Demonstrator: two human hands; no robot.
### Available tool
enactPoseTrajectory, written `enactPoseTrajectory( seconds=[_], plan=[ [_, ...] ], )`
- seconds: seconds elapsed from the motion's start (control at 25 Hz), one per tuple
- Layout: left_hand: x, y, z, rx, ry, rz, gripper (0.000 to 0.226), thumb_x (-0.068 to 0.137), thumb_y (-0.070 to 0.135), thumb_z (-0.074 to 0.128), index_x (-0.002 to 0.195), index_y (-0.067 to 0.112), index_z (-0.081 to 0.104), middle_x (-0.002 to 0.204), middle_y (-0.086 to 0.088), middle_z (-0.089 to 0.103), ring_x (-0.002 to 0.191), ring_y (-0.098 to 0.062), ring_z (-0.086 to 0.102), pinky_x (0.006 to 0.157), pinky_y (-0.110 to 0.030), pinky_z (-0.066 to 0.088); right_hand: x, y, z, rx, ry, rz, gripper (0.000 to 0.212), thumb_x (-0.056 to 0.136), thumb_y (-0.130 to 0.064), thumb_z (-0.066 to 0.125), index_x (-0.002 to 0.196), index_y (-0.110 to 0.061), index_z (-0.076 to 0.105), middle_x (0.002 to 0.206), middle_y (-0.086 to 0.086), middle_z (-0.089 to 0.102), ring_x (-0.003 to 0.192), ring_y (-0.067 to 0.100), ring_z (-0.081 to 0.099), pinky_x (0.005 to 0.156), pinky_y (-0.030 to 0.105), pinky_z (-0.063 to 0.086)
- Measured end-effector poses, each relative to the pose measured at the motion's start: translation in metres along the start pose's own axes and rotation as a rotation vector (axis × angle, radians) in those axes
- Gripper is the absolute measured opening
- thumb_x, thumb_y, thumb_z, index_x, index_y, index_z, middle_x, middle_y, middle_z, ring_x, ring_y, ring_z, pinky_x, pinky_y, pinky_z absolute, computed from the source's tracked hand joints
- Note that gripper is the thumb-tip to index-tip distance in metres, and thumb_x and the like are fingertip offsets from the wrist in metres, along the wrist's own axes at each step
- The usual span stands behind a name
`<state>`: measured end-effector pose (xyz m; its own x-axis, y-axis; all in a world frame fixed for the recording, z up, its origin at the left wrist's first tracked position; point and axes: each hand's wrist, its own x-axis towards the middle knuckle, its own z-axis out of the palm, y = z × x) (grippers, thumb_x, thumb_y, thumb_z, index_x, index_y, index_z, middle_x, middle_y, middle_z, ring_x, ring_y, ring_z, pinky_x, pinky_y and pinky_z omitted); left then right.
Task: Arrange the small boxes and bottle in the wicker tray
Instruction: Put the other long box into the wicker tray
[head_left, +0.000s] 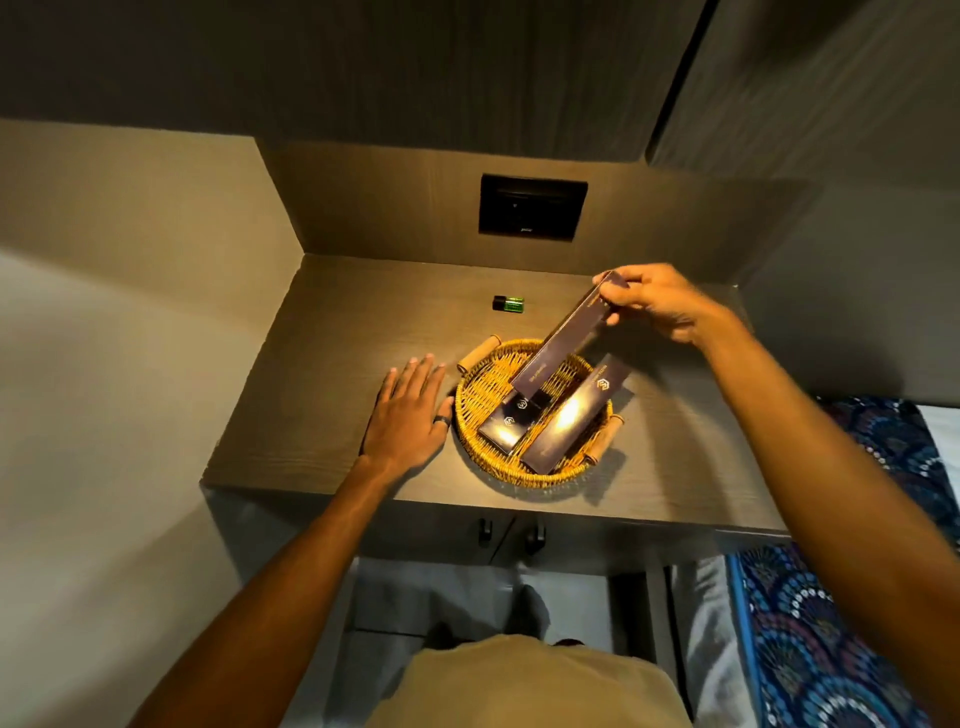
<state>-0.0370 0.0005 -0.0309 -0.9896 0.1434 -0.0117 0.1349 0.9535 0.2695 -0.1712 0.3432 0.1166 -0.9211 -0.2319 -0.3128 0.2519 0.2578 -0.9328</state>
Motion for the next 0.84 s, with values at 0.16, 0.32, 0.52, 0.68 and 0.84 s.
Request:
enactPoseTrajectory(
  seconds=[0.16,0.32,0.52,0.68,0.84],
  plan=[
    [0.000,-0.001,-0.002,-0.021,-0.013,-0.002,0.062,0.108,0.046,0.027,0.164,0.022,0.014,0.173,-0.005,0.010,0.159,-0.022,0.001,0.127,-0.044,-0.006,0.011,0.019,0.033,0.100,0.049,0.200,0.008,0.096,-0.005,0.065,0.091,-0.002,0.071,0.087,0.015,0.071,0.058,0.012,0.069,0.055,0.015,0.058],
    [0.000,0.000,-0.002,-0.022,-0.014,-0.012,0.062,0.108,0.047,0.026,0.164,0.023,0.013,0.173,-0.004,0.009,0.159,-0.022,0.001,0.127,-0.044,-0.006,0.027,0.022,0.060,0.169,0.100,0.296,0.010,0.094,-0.004,0.068,0.087,0.003,0.069,0.086,0.016,0.069,0.054,0.014,0.067,0.048,0.016,0.058],
    [0.001,-0.002,-0.001,-0.010,-0.006,-0.002,0.063,0.107,0.044,0.030,0.164,0.022,0.014,0.173,-0.005,0.009,0.159,-0.023,0.001,0.126,-0.042,-0.008,0.034,0.012,0.070,0.126,0.039,0.332,0.012,0.095,-0.005,0.067,0.104,0.003,0.065,0.086,0.013,0.064,0.065,0.016,0.061,0.050,0.018,0.057],
    [0.001,-0.004,0.002,0.001,0.000,-0.001,0.063,0.106,0.044,0.031,0.164,0.023,0.013,0.173,-0.004,0.009,0.159,-0.022,0.001,0.125,-0.042,-0.009,0.038,0.006,0.074,0.054,-0.047,0.301,0.016,0.096,-0.009,0.065,0.107,0.002,0.064,0.087,0.013,0.063,0.061,0.015,0.056,0.049,0.019,0.052],
    [0.002,-0.005,0.003,0.001,0.010,0.002,0.064,0.106,0.046,0.027,0.164,0.023,0.015,0.173,-0.004,0.011,0.159,-0.022,0.003,0.126,-0.042,-0.007,0.041,0.007,0.081,-0.204,-0.069,0.259,0.030,0.094,-0.025,0.070,0.097,0.005,0.073,0.093,0.011,0.068,0.069,0.012,0.058,0.056,0.021,0.051]
  ],
)
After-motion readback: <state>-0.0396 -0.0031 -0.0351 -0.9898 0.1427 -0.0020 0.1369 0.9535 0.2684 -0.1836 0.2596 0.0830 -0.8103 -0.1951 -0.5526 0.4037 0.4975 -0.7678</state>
